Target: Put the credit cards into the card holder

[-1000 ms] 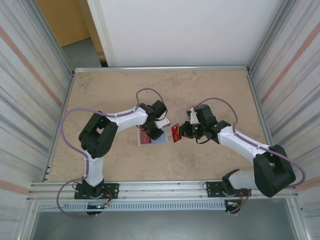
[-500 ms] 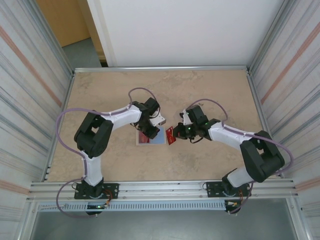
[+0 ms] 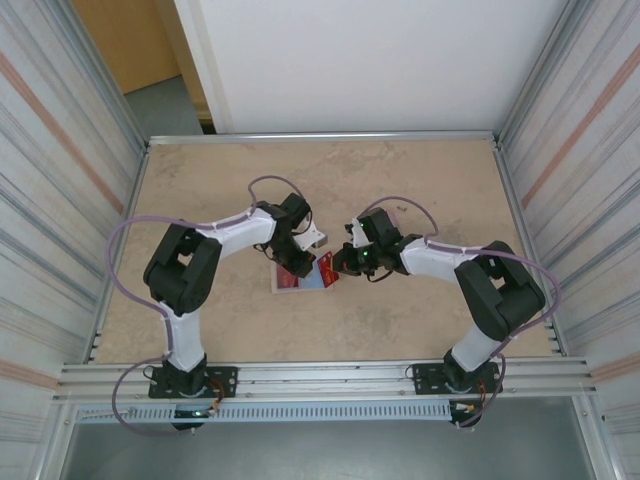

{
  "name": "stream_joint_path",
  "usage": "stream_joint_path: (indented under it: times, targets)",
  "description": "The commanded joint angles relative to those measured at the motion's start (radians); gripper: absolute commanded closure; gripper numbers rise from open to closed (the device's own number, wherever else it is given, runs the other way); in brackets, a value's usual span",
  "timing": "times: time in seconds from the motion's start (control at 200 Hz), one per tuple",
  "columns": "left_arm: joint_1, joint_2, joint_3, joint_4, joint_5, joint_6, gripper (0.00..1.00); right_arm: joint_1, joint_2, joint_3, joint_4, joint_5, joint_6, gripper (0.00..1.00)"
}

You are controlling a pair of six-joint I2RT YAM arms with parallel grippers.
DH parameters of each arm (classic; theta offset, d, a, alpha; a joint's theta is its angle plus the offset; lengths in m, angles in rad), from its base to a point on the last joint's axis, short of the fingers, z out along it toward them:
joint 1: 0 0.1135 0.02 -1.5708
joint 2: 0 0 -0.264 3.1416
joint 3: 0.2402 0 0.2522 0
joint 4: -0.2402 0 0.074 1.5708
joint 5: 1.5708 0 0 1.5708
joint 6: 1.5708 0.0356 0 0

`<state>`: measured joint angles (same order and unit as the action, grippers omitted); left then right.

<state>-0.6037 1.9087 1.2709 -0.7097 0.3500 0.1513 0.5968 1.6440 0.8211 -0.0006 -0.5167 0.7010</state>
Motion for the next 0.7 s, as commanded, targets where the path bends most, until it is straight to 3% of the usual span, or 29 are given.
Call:
stream_joint_path:
  times: [0.0, 0.271, 0.566, 0.697]
  targets:
    - [0.007, -0.054, -0.011, -0.008, 0.032, -0.015, 0.99, 0.013, 0.012, 0.018, 0.022, -0.014, 0.024, 1.0]
    - [0.011, -0.065, -0.018, -0.005, 0.035, -0.013, 0.98, 0.021, 0.024, 0.015, 0.02, -0.015, 0.025, 1.0]
    - [0.029, -0.181, -0.031, -0.024, 0.039, 0.01, 0.72, 0.043, 0.06, 0.051, 0.034, -0.032, 0.025, 1.0]
    - [0.066, -0.248, -0.05, -0.022, 0.041, 0.017, 0.68, 0.06, 0.069, 0.072, 0.03, -0.039, 0.022, 1.0]
